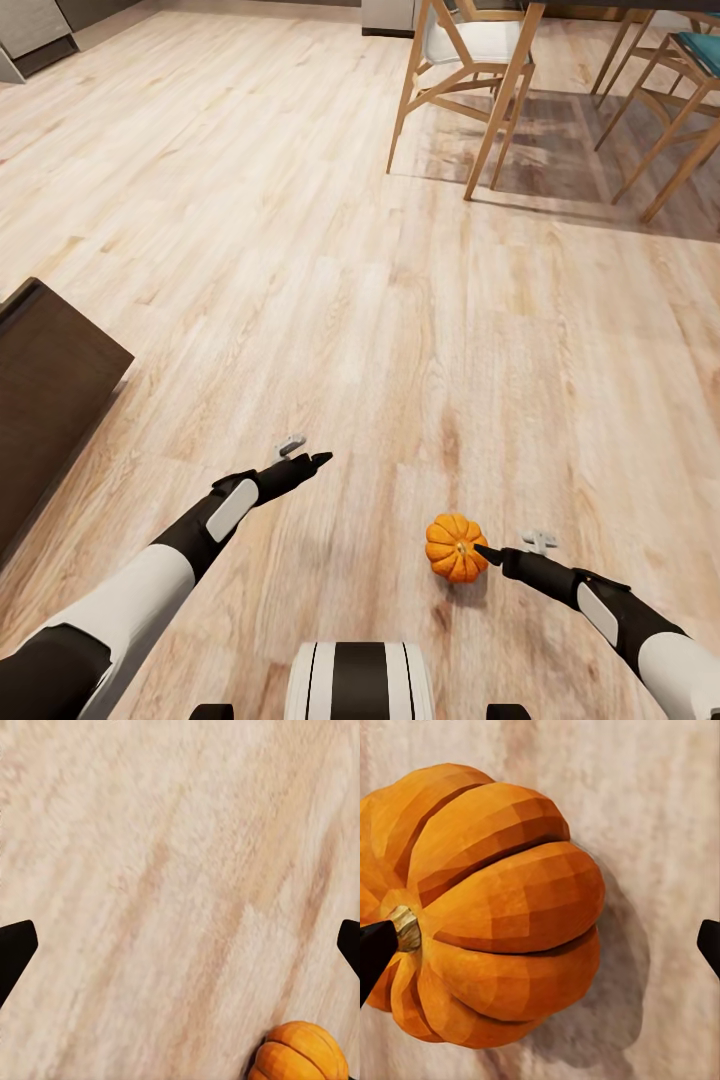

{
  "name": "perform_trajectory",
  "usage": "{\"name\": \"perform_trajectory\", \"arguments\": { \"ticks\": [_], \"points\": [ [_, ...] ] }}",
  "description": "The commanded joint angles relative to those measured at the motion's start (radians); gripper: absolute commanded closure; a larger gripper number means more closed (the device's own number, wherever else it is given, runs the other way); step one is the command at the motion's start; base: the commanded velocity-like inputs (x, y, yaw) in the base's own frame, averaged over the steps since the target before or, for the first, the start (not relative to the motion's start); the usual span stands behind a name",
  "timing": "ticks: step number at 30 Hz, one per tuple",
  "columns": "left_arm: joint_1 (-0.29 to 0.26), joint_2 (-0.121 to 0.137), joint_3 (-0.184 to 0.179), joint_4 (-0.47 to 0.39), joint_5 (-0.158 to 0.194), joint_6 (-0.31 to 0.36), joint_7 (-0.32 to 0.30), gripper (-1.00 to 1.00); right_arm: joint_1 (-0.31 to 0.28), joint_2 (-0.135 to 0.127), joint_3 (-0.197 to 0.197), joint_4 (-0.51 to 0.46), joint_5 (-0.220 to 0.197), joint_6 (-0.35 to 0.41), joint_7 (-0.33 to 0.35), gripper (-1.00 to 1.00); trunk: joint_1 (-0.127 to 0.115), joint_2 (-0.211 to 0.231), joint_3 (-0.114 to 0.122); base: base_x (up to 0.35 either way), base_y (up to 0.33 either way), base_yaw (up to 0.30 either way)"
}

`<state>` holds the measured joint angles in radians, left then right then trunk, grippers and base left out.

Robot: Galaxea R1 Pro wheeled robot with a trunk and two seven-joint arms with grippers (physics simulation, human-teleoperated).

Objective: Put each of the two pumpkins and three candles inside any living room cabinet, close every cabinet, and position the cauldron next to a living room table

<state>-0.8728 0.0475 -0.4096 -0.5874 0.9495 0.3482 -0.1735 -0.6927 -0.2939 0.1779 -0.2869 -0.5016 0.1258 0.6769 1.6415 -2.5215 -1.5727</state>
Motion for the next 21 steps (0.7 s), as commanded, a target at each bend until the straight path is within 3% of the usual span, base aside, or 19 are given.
{"name": "perform_trajectory", "arguments": {
  "ticks": [1, 7, 15, 21],
  "points": [
    [0.0, 0.0, 0.0, 0.0, 0.0, 0.0, 0.0, -1.0, 0.0, 0.0, 0.0, 0.0, 0.0, 0.0, -0.001, -1.0, 0.0, 0.0, 0.0, 0.034, 0.0, 0.0],
    [0.0, 0.0, -0.001, -0.006, 0.0, -0.001, -0.001, -1.0, 0.0, 0.001, 0.0, 0.0, 0.001, 0.0, -0.001, -1.0, 0.0, 0.0, 0.0, 0.018, 0.0, 0.0],
    [0.0, 0.0, -0.002, -0.006, 0.0, -0.001, -0.001, -1.0, 0.0, 0.001, 0.0, -0.001, 0.003, 0.0, 0.0, -1.0, 0.004, -0.002, -0.031, 0.0, 0.0, 0.0],
    [0.0, 0.0, -0.002, -0.006, 0.0, -0.001, -0.001, -1.0, 0.0, 0.001, 0.001, -0.016, 0.003, 0.001, 0.005, -1.0, 0.004, -0.002, -0.031, 0.0, 0.0, 0.0]
  ]
}}
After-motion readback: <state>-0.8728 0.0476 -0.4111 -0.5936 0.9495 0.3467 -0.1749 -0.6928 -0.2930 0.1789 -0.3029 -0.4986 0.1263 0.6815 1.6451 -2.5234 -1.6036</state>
